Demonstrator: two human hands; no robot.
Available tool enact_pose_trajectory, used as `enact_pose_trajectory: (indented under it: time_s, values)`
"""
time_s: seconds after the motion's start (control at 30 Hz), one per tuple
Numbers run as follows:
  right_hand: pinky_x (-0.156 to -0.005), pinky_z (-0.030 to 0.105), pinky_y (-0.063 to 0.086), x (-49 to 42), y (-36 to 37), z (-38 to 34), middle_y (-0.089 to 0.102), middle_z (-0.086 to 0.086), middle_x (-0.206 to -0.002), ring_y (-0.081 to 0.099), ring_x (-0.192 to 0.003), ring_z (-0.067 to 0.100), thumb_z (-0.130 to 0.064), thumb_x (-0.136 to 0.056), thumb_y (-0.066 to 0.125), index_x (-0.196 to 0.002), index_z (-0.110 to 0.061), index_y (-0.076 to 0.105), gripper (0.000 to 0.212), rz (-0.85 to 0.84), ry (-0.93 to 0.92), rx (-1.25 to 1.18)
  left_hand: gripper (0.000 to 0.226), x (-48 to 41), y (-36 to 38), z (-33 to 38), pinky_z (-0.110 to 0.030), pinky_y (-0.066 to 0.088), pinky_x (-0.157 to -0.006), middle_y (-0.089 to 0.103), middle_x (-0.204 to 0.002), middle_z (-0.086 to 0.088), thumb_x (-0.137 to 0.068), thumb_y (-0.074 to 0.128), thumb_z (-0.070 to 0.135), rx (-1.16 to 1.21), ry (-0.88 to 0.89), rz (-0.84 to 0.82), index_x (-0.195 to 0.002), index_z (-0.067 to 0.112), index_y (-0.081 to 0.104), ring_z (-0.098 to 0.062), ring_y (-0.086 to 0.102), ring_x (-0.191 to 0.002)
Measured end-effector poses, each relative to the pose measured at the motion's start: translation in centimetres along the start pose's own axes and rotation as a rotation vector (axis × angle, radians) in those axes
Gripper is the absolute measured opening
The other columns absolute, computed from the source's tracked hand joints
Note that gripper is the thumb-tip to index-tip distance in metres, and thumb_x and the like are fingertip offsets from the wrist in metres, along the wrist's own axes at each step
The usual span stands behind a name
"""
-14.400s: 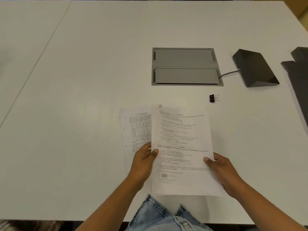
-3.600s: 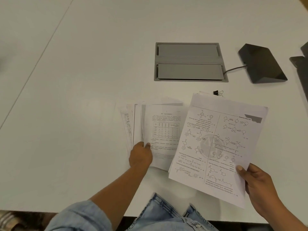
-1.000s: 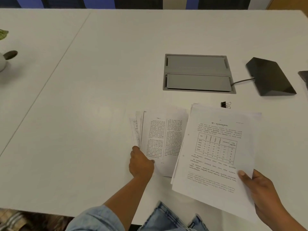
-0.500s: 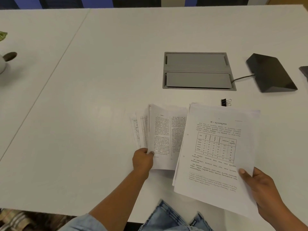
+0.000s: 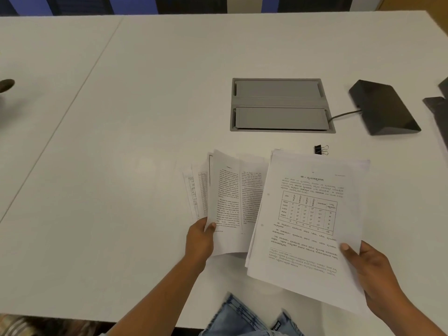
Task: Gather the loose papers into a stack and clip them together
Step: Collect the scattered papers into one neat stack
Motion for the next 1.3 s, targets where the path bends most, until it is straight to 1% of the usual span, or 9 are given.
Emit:
enact_pose_trajectory:
  time_s: [0.13, 0.33, 0.47, 0.6, 0.77, 0.9, 1.07, 1.2, 1.3]
  values:
    - [-0.059, 0.025, 0.06, 0.1, 0.5, -0.5, 0.08, 0.003, -0.098, 0.077, -0.082, 0.021, -0.01, -0.096, 0.058, -0.11, -0.013, 0.071, 0.019, -0.036, -0.003, -0.04, 0.018, 1.3, 0.1, 0.5, -0.036, 0.05, -0.101, 0.071, -0.109, 0.012, -0.103, 0.054, 0.021, 0.054, 0.016, -0.041, -0.113, 0.025, 0.069, -0.016, 0.066, -0.106]
    - [-0.071, 0.032, 0.061, -0.1, 2.4, -3.2, 0.076, 0.005, -0.114, 0.074, -0.1, 0.026, -0.022, -0.085, 0.065, -0.116, -0.019, 0.071, 0.032, -0.14, -0.062, -0.136, 0.018, 4.9, 1.4, 3.3, -0.022, 0.058, -0.072, 0.08, -0.099, 0.001, -0.095, 0.062, 0.028, 0.192, 0.097, -0.24, -0.096, 0.024, 0.08, -0.016, 0.075, -0.089]
    - [-0.097, 0.04, 0.052, -0.9, 3.8, -4.8, 0.07, -0.007, -0.126, 0.066, -0.116, 0.016, -0.035, -0.084, 0.068, -0.131, -0.029, 0.06, 0.048, -0.178, -0.081, -0.106, 0.025, 6.8, 2.7, 4.9, -0.031, 0.061, -0.079, 0.078, -0.106, -0.013, -0.092, 0.06, 0.026, 0.274, 0.12, -0.364, -0.105, 0.015, 0.079, -0.028, 0.075, -0.098]
    - [-0.082, 0.042, 0.059, -1.1, 5.0, -4.8, 0.072, 0.004, -0.124, 0.07, -0.11, 0.027, -0.028, -0.086, 0.068, -0.126, -0.024, 0.065, 0.041, -0.296, 0.013, -0.168, 0.031, 7.4, 3.3, 5.9, -0.032, 0.061, -0.085, 0.078, -0.11, -0.005, -0.1, 0.055, 0.008, 0.18, 0.123, -0.442, -0.106, 0.025, 0.08, -0.024, 0.074, -0.104]
    - [-0.078, 0.031, 0.06, -1.0, 5.0, -5.4, 0.071, 0.005, -0.125, 0.07, -0.109, 0.024, -0.02, -0.087, 0.066, -0.125, -0.024, 0.064, 0.039, -0.309, -0.117, -0.124, 0.057, 6.4, 2.9, 7.6, -0.043, 0.05, -0.103, 0.071, -0.127, -0.003, -0.091, 0.042, 0.061, 0.348, -0.061, -0.499, -0.129, 0.027, 0.067, -0.021, 0.067, -0.119]
    - [-0.084, 0.034, 0.059, -0.2, 6.3, -6.2, 0.069, -0.002, -0.129, 0.069, -0.113, 0.021, -0.026, -0.088, 0.068, -0.129, -0.034, 0.058, 0.043, -0.458, -0.175, 0.058, 0.048, 5.4, 3.6, 11.1, -0.05, 0.055, -0.096, 0.072, -0.125, -0.005, -0.08, 0.076, 0.04, 0.347, 0.099, -0.517, -0.125, 0.027, 0.067, -0.026, 0.07, -0.114]
    - [-0.081, 0.034, 0.06, -0.5, 7.4, -8.3, 0.074, -0.002, -0.12, 0.072, -0.107, 0.021, -0.032, -0.083, 0.069, -0.122, -0.026, 0.067, 0.039, -0.404, -0.253, 0.084, 0.031, 5.0, 4.5, 14.4, -0.054, 0.061, -0.083, 0.078, -0.11, -0.003, -0.085, 0.075, 0.027, 0.294, 0.255, -0.418, -0.116, 0.021, 0.072, -0.027, 0.076, -0.098]
    - [-0.076, 0.025, 0.059, -1.2, 7.4, -10.4, 0.076, -0.011, -0.111, 0.072, -0.102, 0.013, -0.031, -0.083, 0.07, -0.11, -0.033, 0.072, 0.027, -0.265, -0.369, 0.076, 0.022, 5.2, 4.6, 16.2, -0.044, 0.064, -0.076, 0.079, -0.104, 0.006, -0.082, 0.079, 0.026, 0.237, 0.443, -0.354, -0.103, 0.033, 0.076, -0.019, 0.077, -0.094]
    - [-0.077, 0.019, 0.058, -0.7, 8.1, -11.3, 0.074, -0.023, -0.108, 0.07, -0.101, 0.003, -0.028, -0.08, 0.077, -0.103, -0.055, 0.069, 0.036, -0.259, -0.483, 0.171, 0.028, 5.3, 4.2, 16.6, -0.027, 0.062, -0.075, 0.076, -0.1, 0.021, -0.077, 0.082, 0.036, 0.17, 0.581, -0.292, -0.1, 0.049, 0.073, -0.003, 0.073, -0.095]
Point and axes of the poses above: each hand's wrist, its own x-axis away from the middle knuckle, its own y-axis out of the palm, z = x × y, the point moved 6 cm from there along -x, towards the middle knuckle
